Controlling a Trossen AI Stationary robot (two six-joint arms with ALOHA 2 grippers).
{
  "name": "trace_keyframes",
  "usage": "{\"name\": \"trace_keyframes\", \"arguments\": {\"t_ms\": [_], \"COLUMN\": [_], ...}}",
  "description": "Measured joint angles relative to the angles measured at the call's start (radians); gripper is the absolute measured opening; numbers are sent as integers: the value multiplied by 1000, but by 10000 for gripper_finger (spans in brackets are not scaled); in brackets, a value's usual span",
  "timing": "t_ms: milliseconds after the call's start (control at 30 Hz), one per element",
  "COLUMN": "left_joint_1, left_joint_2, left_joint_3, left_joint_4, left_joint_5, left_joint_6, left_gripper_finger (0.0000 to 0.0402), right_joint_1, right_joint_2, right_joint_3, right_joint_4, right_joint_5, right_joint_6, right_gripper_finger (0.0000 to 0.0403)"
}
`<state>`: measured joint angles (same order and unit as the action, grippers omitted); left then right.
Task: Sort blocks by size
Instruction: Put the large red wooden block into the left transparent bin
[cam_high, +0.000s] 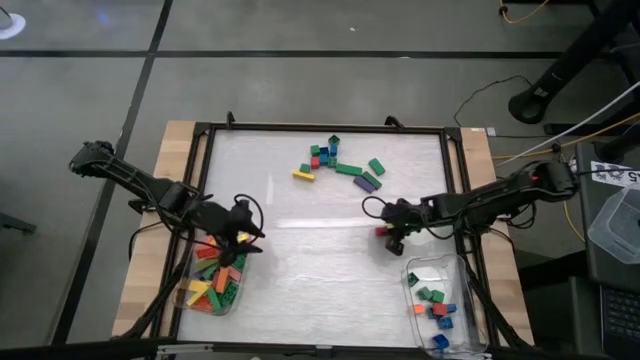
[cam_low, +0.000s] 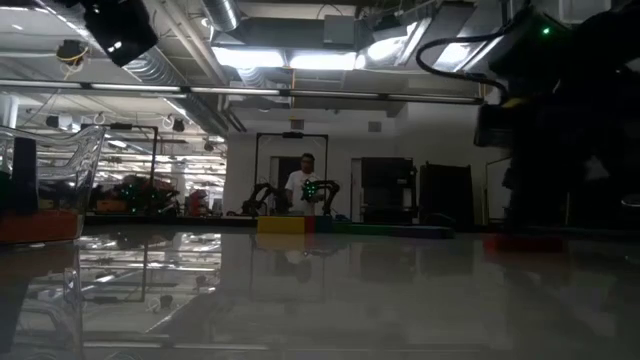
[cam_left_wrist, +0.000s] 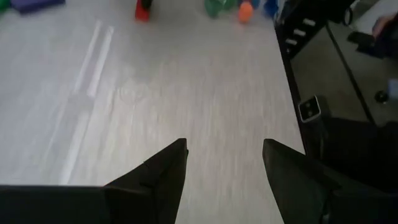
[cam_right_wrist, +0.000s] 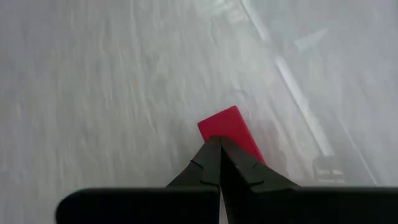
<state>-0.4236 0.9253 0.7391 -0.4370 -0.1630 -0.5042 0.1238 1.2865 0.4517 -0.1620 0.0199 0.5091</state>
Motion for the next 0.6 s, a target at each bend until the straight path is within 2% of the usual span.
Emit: {"name": "trace_keyframes", "arguments": {"t_ms": [233, 433, 600], "left_joint_1": [0, 4, 29], "left_joint_2": [0, 41, 133], "left_joint_3": [0, 0, 0], "left_joint_4": [39, 51, 185], "left_joint_5": [-45, -180, -194], "left_joint_6": [66, 69, 128], "left_gripper_finger": [198, 198, 198], "right_joint_1": [0, 0, -1], "right_joint_2": [8, 67, 125], "right_joint_3": [-5, -5, 13], "right_joint_4": [108, 228, 291], "right_joint_5": [70, 165, 155], "right_joint_6": [1, 1, 1], "right_gripper_finger": [3, 3, 3]}}
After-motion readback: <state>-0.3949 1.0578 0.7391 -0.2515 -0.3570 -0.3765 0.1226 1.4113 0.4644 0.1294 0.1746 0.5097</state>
